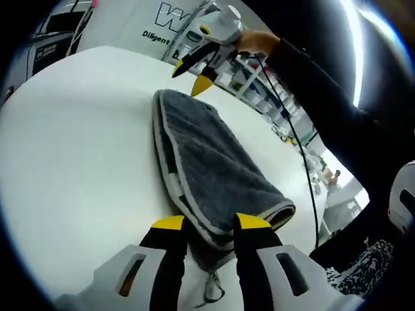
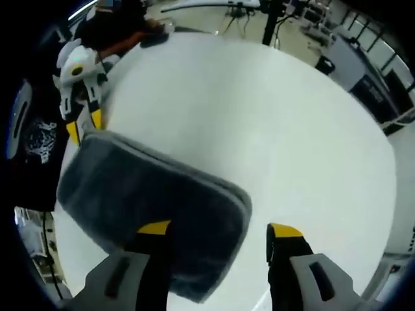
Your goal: Open the folded towel by lifting each exposed corner and separating the folded layers until the towel lies flat within the target outline without major curled edges
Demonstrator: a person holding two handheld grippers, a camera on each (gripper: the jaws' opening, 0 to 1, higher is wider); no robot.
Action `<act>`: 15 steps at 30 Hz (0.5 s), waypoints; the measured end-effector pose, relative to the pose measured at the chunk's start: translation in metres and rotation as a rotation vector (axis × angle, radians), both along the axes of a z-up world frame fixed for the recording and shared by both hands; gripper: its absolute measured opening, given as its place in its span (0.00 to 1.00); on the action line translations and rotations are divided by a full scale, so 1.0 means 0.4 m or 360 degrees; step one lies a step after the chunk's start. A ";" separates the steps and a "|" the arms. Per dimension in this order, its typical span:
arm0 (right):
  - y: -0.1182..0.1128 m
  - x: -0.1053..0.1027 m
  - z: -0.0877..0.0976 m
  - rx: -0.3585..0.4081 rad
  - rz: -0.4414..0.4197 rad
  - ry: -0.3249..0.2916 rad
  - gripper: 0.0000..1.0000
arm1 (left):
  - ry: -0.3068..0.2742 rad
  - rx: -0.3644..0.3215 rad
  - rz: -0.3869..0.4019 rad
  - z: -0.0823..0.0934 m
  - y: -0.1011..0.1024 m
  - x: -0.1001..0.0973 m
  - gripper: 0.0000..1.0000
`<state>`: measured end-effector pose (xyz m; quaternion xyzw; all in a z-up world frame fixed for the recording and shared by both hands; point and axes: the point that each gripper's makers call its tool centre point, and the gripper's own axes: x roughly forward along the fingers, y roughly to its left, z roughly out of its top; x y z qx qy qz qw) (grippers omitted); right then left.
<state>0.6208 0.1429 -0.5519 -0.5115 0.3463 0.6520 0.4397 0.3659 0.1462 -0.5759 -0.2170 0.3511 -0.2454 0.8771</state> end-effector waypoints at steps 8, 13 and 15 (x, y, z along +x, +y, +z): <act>0.009 0.009 -0.010 -0.0002 -0.0022 0.0017 0.56 | 0.0004 -0.0025 -0.0010 0.002 -0.006 0.003 0.27; 0.003 0.010 -0.022 -0.0023 -0.0014 0.0023 0.55 | 0.0006 -0.0034 -0.0023 0.002 -0.013 0.005 0.27; 0.007 0.014 -0.026 -0.0017 -0.0018 0.0018 0.56 | 0.0005 -0.0033 -0.0029 0.002 -0.015 0.005 0.27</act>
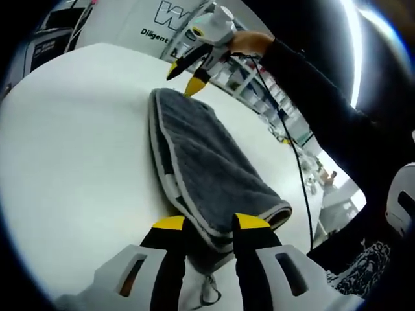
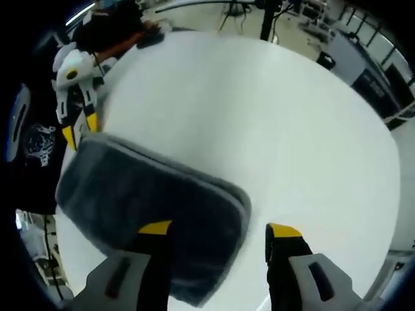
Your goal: Open the folded towel by lifting each exposed corner and separating the folded layers until the towel lies flat within the target outline without major curled edges
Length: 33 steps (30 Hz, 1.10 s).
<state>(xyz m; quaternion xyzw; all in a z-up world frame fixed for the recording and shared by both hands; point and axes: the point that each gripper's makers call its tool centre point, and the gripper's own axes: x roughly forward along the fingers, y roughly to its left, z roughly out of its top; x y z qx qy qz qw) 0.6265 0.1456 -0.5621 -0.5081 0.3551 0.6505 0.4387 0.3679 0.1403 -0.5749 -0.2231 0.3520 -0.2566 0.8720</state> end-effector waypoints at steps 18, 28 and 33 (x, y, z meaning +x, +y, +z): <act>0.014 0.017 -0.031 -0.0010 -0.0019 0.0042 0.54 | 0.0009 -0.0005 -0.0006 -0.003 -0.006 0.001 0.23; 0.020 0.013 -0.057 -0.0015 -0.0033 0.0082 0.51 | 0.0020 -0.0014 0.0004 -0.006 -0.007 0.002 0.17; 0.019 0.006 -0.065 -0.0036 -0.0048 0.0114 0.46 | 0.0032 -0.0017 -0.0010 -0.010 -0.004 0.001 0.19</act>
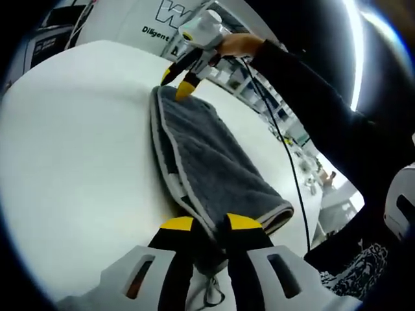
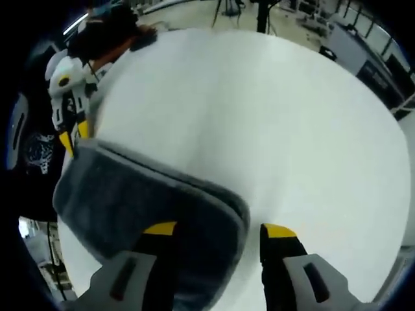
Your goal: Open the folded towel by lifting each exposed corner and separating the folded layers until the towel lies flat within the target outline without major curled edges
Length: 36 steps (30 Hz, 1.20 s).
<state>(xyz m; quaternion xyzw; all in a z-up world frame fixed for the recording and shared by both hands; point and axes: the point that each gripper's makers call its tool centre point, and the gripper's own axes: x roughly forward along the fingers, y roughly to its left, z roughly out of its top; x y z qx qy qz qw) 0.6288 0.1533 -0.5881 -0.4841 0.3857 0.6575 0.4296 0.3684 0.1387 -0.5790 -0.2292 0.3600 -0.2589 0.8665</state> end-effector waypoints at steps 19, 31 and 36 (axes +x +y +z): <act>0.010 -0.004 0.005 0.0005 0.0057 -0.0023 0.30 | -0.0033 0.0027 -0.0045 -0.007 0.003 0.003 0.06; 0.019 -0.005 0.019 0.0038 0.0133 -0.0077 0.09 | -0.0036 -0.0034 -0.0028 0.008 -0.001 0.004 0.05; 0.012 -0.023 0.017 0.0029 0.0177 -0.0072 0.03 | -0.0039 -0.0055 -0.0027 0.013 -0.012 0.003 0.04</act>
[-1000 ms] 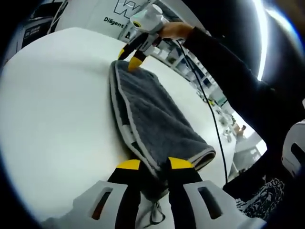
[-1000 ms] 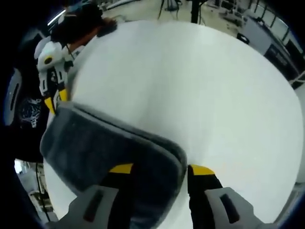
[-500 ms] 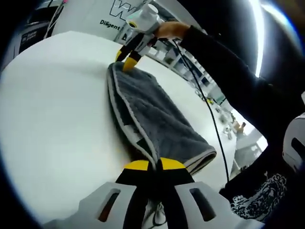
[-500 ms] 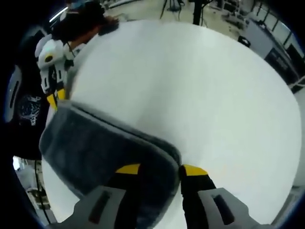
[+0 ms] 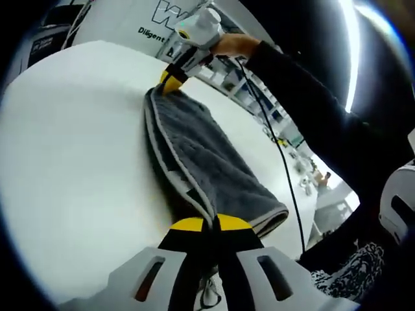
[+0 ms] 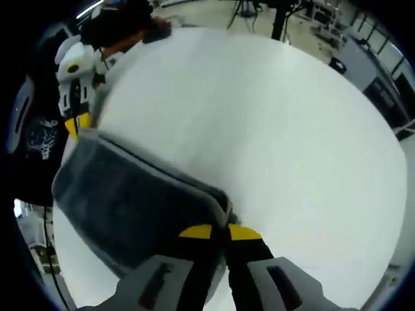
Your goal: Open the folded towel by lifting each exposed corner and separating the folded layers until the towel lies flat within the target outline without major curled edges
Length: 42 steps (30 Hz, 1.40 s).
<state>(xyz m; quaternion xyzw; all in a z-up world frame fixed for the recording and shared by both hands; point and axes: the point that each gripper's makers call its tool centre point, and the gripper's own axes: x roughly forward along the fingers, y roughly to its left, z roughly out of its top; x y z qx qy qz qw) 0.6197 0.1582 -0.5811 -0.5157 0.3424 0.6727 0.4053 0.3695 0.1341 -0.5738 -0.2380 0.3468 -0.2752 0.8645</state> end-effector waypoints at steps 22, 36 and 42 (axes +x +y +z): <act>-0.004 -0.003 0.019 0.0037 0.0024 -0.0064 0.01 | -0.0050 -0.0085 -0.0016 0.029 -0.027 -0.005 0.03; -0.004 0.011 0.056 0.0043 -0.0007 -0.0109 0.01 | -0.0126 -0.0087 -0.0025 0.058 -0.036 -0.004 0.02; -0.004 0.013 0.064 0.0051 0.0000 -0.0128 0.01 | -0.0141 -0.0092 -0.0024 0.071 -0.048 -0.015 0.02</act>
